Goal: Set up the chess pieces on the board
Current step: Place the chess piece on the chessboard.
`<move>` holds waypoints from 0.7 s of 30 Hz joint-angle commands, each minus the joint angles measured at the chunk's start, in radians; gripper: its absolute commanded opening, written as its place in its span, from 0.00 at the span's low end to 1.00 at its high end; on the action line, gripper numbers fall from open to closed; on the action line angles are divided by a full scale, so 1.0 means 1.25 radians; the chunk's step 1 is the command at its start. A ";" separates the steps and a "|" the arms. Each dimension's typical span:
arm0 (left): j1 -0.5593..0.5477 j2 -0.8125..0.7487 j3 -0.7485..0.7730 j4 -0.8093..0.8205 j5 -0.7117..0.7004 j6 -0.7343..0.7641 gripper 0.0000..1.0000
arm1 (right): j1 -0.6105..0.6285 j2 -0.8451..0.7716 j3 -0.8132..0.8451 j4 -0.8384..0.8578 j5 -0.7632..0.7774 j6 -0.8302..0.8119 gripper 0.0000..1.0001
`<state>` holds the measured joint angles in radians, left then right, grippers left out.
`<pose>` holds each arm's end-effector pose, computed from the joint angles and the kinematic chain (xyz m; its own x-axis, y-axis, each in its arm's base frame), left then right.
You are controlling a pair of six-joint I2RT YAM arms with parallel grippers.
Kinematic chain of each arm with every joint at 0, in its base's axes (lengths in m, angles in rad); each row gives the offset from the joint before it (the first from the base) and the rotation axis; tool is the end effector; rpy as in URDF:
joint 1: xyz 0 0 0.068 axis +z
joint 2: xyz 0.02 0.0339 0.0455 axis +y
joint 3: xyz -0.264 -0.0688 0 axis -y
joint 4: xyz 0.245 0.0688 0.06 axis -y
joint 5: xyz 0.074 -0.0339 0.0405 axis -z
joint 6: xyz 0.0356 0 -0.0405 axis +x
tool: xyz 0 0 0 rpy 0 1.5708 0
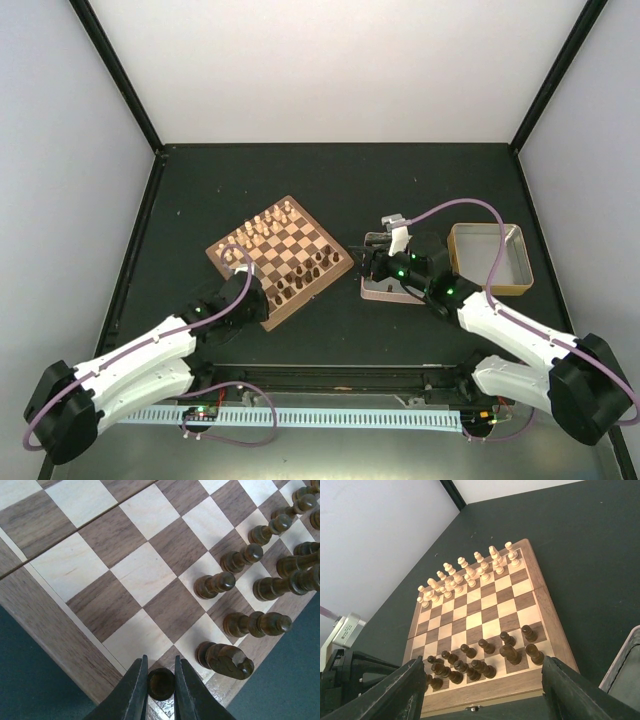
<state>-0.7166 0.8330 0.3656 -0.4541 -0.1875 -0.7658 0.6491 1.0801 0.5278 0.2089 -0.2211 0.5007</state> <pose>0.1205 -0.0962 0.1652 -0.8213 -0.1877 -0.5387 -0.0124 0.9500 -0.3121 0.1849 0.1501 0.2323 -0.5974 0.1346 -0.7906 -0.5329 0.6700 0.5168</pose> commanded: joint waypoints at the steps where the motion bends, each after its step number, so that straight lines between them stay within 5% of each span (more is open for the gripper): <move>1: -0.016 -0.003 -0.009 0.018 -0.001 -0.021 0.05 | -0.001 0.000 -0.009 0.022 0.009 0.005 0.65; 21: -0.023 0.007 -0.012 0.018 0.004 -0.024 0.22 | -0.001 0.001 -0.016 0.028 0.009 0.005 0.65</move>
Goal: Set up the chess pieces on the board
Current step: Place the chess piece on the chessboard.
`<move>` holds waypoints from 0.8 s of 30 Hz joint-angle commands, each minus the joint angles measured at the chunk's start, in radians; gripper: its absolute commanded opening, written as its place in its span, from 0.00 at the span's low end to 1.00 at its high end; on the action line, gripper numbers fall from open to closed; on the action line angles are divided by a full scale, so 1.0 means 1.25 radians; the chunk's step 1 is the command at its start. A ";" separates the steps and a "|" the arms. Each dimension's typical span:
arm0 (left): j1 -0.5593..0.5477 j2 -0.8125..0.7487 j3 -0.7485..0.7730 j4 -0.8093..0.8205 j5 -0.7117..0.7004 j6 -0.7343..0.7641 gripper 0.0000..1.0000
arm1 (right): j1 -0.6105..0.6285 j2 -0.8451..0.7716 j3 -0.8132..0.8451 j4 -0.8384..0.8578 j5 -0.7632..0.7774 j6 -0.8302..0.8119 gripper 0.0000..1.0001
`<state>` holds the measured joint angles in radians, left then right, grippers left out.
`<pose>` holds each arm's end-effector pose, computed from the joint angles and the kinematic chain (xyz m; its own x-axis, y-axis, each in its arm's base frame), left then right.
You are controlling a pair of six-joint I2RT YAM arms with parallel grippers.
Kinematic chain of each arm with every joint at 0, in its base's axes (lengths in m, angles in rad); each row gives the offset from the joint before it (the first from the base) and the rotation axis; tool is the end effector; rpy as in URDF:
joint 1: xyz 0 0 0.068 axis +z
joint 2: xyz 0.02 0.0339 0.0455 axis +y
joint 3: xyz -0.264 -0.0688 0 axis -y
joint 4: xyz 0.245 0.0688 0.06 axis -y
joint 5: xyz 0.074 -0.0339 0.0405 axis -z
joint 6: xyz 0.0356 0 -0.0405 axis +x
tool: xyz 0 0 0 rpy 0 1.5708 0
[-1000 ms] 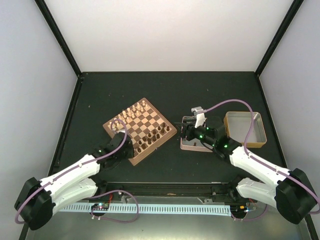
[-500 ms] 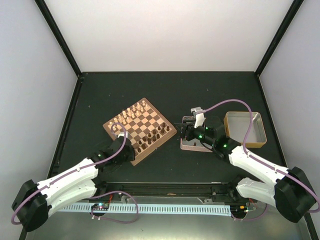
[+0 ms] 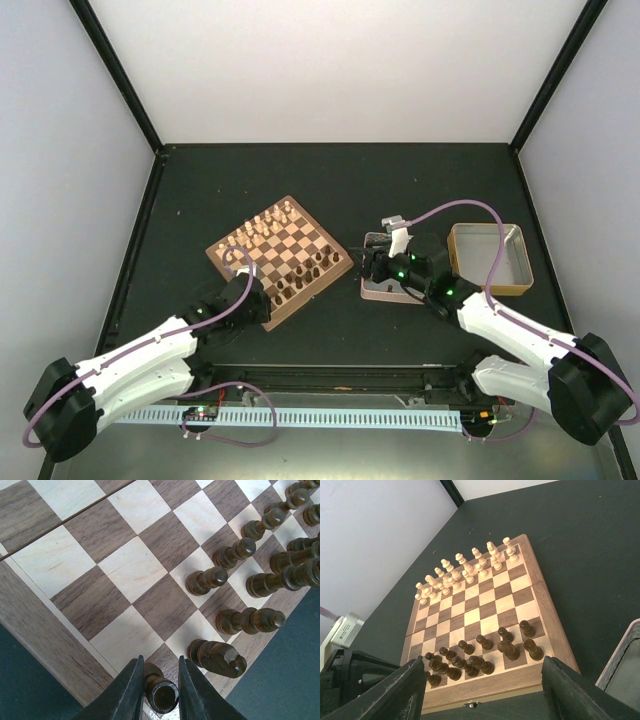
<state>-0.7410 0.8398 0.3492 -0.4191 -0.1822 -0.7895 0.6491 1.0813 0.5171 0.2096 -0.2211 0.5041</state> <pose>0.1188 -0.0999 0.1615 -0.8232 -0.1933 -0.5339 -0.0038 0.9421 -0.3352 0.1840 0.1495 0.2284 -0.6062 0.1316 -0.7844 -0.5262 0.6731 0.5196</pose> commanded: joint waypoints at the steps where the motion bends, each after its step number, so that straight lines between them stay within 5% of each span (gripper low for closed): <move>1: -0.004 0.000 0.004 -0.011 0.002 -0.004 0.23 | -0.001 0.000 -0.007 0.028 0.009 0.002 0.65; 10: -0.004 -0.005 0.039 -0.035 0.008 0.001 0.29 | -0.001 -0.006 -0.009 0.028 0.010 0.003 0.65; 24: -0.004 0.063 0.075 -0.064 0.072 0.012 0.15 | 0.000 -0.013 -0.016 0.027 0.013 0.000 0.64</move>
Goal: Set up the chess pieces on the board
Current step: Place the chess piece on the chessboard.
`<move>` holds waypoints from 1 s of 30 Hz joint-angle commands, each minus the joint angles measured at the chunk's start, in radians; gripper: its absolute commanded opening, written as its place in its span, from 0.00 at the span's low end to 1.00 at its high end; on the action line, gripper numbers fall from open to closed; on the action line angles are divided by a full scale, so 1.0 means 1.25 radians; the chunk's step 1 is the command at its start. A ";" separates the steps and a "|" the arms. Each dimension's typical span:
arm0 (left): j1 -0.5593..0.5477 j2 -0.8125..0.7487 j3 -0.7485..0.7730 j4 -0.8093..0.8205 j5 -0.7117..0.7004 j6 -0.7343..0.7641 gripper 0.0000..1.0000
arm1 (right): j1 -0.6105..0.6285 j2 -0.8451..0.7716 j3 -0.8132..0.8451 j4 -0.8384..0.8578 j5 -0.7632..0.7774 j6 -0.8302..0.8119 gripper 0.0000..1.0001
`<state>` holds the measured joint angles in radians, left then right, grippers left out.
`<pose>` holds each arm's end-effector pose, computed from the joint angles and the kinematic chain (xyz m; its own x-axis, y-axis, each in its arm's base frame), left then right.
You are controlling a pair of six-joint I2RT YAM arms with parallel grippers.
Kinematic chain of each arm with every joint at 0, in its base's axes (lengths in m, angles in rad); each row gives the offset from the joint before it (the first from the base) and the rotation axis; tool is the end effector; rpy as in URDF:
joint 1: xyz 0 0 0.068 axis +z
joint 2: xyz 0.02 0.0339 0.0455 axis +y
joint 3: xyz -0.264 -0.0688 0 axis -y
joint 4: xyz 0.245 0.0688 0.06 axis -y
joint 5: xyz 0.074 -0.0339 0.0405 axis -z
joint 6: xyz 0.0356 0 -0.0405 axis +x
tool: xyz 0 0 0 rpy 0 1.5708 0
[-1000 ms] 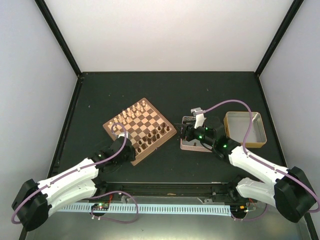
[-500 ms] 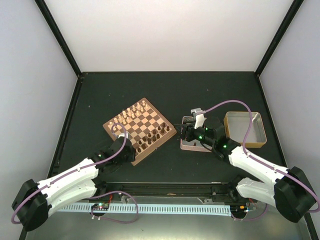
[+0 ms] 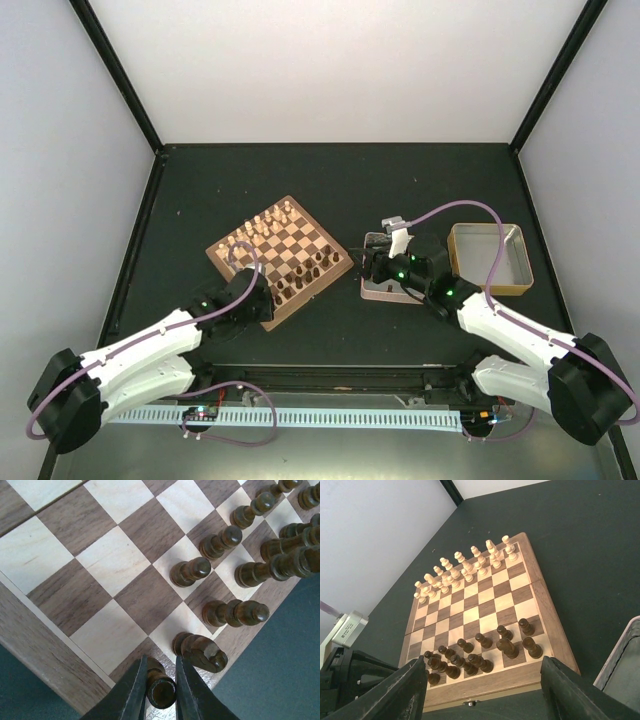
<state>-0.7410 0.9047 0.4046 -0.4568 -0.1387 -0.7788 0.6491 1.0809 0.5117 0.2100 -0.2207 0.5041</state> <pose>0.1240 -0.1068 0.1669 -0.8576 -0.1583 -0.4894 0.0104 0.9459 -0.3242 0.1835 0.1490 0.2267 -0.6090 0.1296 -0.7826 -0.5241 0.6748 0.5196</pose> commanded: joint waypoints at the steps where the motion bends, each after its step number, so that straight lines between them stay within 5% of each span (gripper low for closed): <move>1: -0.004 0.010 0.034 -0.044 0.033 0.002 0.15 | 0.000 -0.013 -0.011 0.028 0.013 0.001 0.64; 21: -0.004 0.002 0.064 -0.075 0.016 0.023 0.36 | 0.000 -0.032 -0.003 0.001 0.025 0.012 0.64; 30: -0.001 -0.096 0.145 -0.179 -0.068 0.027 0.42 | -0.001 -0.097 0.094 -0.305 0.211 0.080 0.64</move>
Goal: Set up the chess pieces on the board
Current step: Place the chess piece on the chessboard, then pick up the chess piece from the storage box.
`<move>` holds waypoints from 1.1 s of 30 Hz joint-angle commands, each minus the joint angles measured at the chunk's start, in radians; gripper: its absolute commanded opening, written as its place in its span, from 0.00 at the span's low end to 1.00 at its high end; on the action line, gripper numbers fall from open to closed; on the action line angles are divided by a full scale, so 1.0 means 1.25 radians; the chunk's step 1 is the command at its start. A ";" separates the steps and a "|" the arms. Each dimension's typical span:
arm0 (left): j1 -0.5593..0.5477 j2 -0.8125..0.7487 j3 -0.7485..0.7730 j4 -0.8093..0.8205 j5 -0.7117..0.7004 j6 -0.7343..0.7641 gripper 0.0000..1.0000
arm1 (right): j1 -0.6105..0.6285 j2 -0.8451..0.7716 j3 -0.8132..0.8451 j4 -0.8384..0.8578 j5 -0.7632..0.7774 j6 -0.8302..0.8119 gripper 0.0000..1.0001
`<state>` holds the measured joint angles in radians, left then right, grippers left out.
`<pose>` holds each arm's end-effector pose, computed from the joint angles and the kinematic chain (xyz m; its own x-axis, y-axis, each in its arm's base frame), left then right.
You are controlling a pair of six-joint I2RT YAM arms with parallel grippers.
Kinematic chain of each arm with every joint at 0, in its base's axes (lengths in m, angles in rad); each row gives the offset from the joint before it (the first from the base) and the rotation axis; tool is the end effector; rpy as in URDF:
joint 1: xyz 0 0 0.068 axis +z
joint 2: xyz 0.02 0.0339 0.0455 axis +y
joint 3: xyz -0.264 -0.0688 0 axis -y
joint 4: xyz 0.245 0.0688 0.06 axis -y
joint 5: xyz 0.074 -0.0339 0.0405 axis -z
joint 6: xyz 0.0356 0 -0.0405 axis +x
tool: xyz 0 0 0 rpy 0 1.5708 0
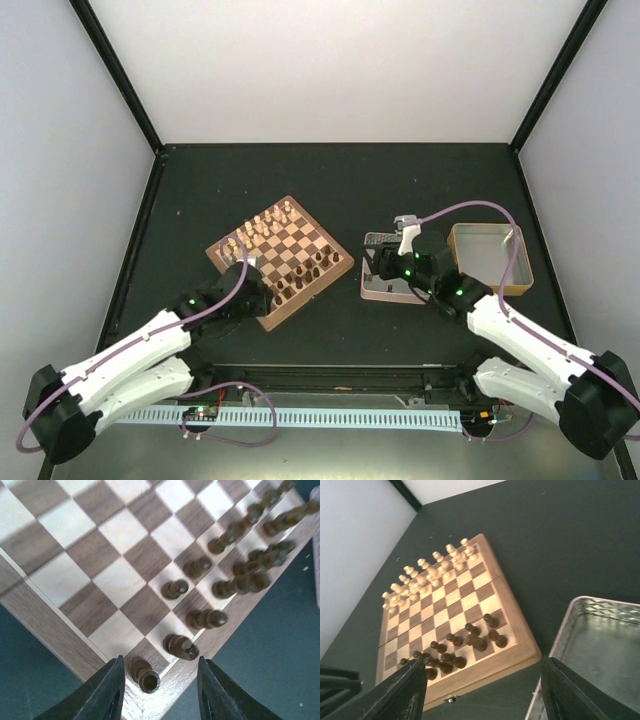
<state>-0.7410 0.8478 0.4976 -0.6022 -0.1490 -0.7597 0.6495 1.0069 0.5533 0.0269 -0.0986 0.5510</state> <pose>0.1211 -0.1037 0.1948 -0.8519 -0.1437 -0.5036 0.0239 0.9499 -0.3116 0.1771 0.1389 0.2379 -0.6333 0.1733 -0.7543 -0.4010 0.7601 0.5113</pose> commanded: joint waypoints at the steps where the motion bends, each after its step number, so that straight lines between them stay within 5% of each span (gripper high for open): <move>1: -0.001 -0.065 0.080 -0.066 -0.072 0.022 0.43 | -0.002 -0.047 0.073 -0.198 0.130 0.048 0.64; 8: 0.006 -0.136 0.119 0.038 -0.083 0.182 0.58 | -0.003 -0.056 0.139 -0.433 0.200 0.082 0.64; 15: 0.035 -0.057 0.203 0.086 -0.026 0.303 0.62 | -0.004 -0.007 0.177 -0.585 0.197 0.096 0.65; 33: 0.181 0.103 0.289 0.241 0.135 0.354 0.65 | -0.070 0.352 0.313 -0.652 -0.027 -0.058 0.67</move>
<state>-0.5304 0.9459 0.7856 -0.3843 -0.0204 -0.3267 0.5743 1.3846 0.8951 -0.7521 -0.0154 0.5381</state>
